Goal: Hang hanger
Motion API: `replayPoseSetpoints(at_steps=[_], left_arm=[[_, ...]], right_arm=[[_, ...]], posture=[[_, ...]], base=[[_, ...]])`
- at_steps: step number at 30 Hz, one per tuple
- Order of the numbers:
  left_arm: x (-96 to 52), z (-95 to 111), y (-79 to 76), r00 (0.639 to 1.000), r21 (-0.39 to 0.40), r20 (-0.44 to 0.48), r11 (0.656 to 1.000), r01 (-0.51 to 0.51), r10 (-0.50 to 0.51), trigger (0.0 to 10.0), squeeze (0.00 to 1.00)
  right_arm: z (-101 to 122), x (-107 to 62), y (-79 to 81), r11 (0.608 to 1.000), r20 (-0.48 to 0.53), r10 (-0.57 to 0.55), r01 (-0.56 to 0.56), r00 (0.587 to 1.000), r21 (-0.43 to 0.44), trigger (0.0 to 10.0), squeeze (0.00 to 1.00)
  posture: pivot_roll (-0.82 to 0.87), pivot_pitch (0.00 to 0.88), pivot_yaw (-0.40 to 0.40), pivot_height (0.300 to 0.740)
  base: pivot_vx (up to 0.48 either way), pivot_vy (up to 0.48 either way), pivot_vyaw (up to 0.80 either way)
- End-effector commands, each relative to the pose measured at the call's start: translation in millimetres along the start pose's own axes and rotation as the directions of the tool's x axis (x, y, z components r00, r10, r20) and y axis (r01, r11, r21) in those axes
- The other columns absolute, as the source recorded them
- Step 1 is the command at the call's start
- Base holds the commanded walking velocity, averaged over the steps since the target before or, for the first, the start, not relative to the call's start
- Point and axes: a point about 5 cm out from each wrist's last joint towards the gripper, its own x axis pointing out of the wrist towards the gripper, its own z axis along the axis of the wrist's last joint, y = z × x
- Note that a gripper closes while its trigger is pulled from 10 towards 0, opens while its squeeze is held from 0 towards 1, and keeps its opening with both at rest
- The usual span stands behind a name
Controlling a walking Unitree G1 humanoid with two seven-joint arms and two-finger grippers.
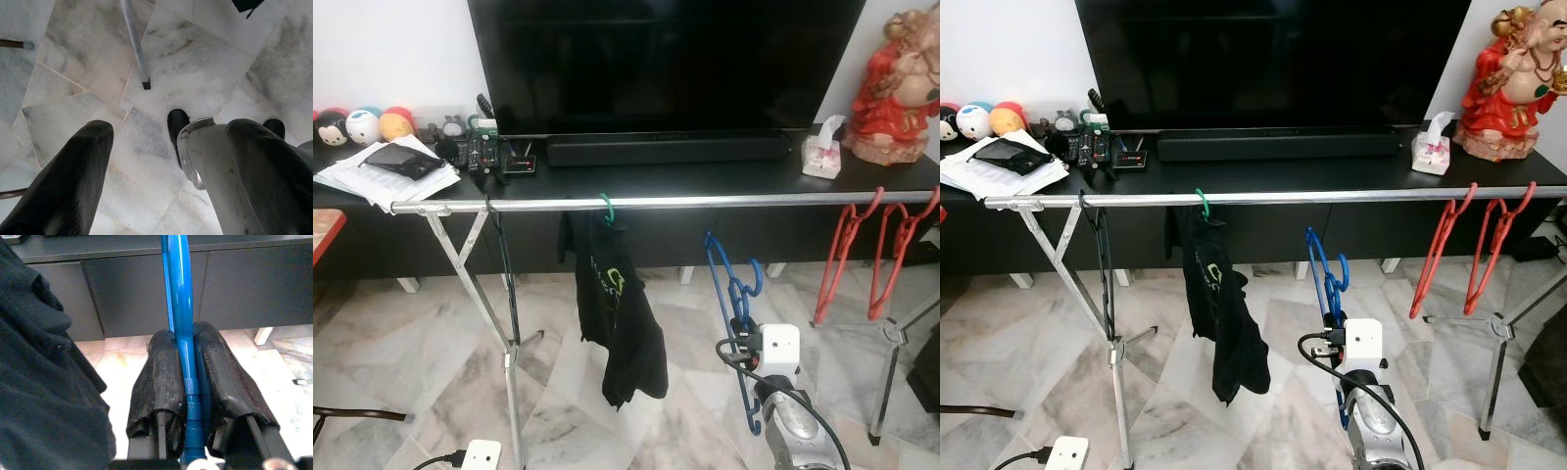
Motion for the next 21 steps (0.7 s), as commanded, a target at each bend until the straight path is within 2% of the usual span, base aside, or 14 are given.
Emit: replayPoseSetpoints(at_steps=[1, 5, 7, 11, 21], left_arm=[[-0.5, -4.5, -3.1, 1.0, 0.024, -0.024, 1.0, 0.016, -0.015, 10.0, 0.0], [-0.5, -4.1, -2.9, 1.0, 0.022, -0.021, 1.0, 0.014, -0.014, 10.0, 0.0], [-0.4, -3.8, -2.9, 1.0, 0.023, -0.021, 1.0, 0.014, -0.014, 10.0, 0.0], [-0.4, -4.2, -3.2, 1.0, 0.023, -0.023, 1.0, 0.015, -0.015, 10.0, 0.0], [-0.5, -4.6, -3.8, 1.0, 0.02, -0.023, 1.0, 0.016, -0.015, 10.0, 0.0]], right_arm=[[7.7, 2.5, -2.9, 1.0, 0.041, -0.012, 0.013, 0.999, -0.005, 10.0, 0.0], [11.2, 4.4, -4.1, 0.999, 0.057, -0.047, 0.048, 0.997, -0.001, 10.0, 0.0], [14.0, 6.3, -7.7, 0.995, 0.062, -0.102, 0.101, 0.993, 0.02, 10.0, 0.0], [12.7, 6.8, -9.8, 0.989, 0.046, -0.136, 0.133, 0.99, 0.06, 10.0, 0.0], [11.9, 6.8, -6.1, 0.991, 0.045, -0.123, 0.12, 0.991, 0.054, 10.0, 0.0]], posture=[[-0.09, 0.0, -0.049, 0.74], [-0.09, 0.0, -0.049, 0.74], [-0.08, 0.0, -0.051, 0.74], [-0.08, 0.0, -0.054, 0.74], [-0.08, 0.0, -0.055, 0.74]], base=[[0.0, 0.0, 0.0], [0.0, 0.0, 0.0], [0.247, 0.0, 0.0], [0.256, 0.0, 0.0], [0.258, 0.0, 0.0]])
